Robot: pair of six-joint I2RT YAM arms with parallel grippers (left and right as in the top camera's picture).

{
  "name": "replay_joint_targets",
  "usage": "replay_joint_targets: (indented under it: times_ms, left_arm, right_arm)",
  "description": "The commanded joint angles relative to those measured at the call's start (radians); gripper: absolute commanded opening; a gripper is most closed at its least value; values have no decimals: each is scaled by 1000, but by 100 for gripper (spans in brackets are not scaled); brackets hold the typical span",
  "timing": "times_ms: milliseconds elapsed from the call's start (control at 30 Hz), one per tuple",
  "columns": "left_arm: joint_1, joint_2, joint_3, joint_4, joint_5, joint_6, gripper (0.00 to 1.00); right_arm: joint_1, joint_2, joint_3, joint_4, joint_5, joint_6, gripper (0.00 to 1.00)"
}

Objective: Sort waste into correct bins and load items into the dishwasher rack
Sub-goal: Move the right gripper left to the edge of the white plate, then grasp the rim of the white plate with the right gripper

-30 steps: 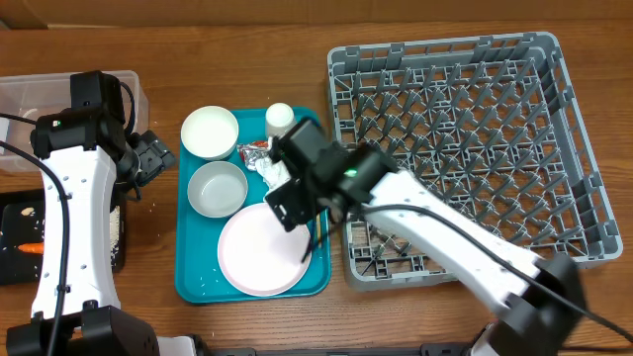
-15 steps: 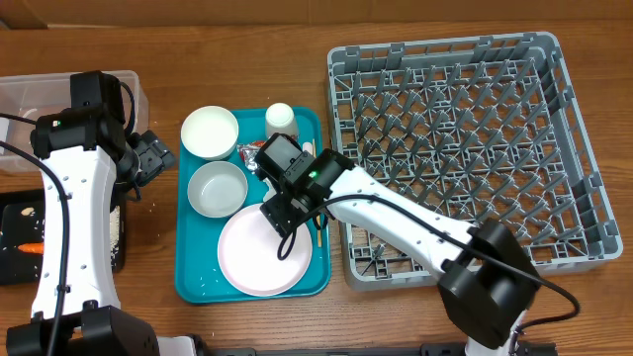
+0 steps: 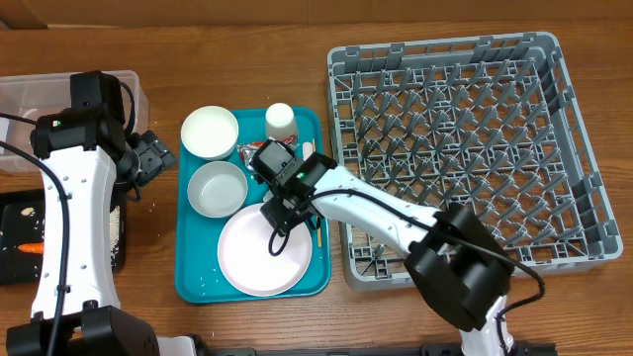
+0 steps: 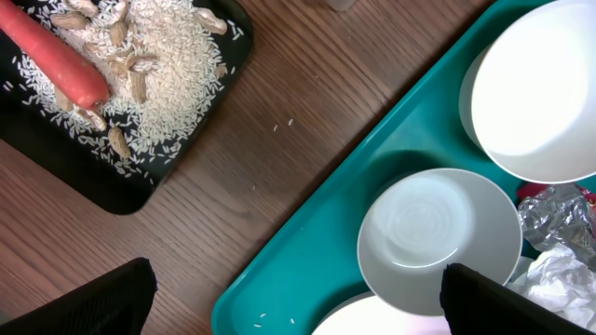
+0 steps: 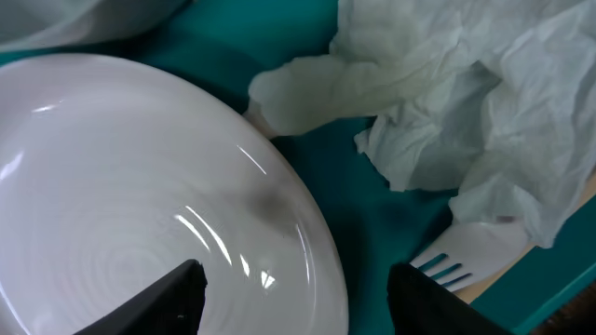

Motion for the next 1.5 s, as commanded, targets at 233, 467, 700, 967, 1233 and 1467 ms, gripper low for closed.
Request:
replay_joint_targets:
  times_ms: [233, 467, 700, 967, 1233, 1467]
  left_arm:
    - [-1, -8, 23, 1, -13, -10, 100]
    - [-1, -8, 23, 1, -13, -10, 100]
    - [-1, -8, 23, 1, -13, -10, 100]
    - [-1, -8, 23, 1, -13, -10, 100]
    - [-1, -8, 23, 1, -13, -10, 100]
    - [-1, -8, 23, 1, -13, -10, 100]
  right_arm:
    - [1, 27, -17, 32, 9, 2, 58]
    - [1, 27, -31, 29, 9, 4, 47]
    - [1, 27, -31, 14, 9, 4, 25]
    - [0, 27, -30, -2, 9, 4, 7]
    - [-1, 26, 3, -89, 8, 3, 4]
    - [-1, -7, 93, -232, 8, -1, 4]
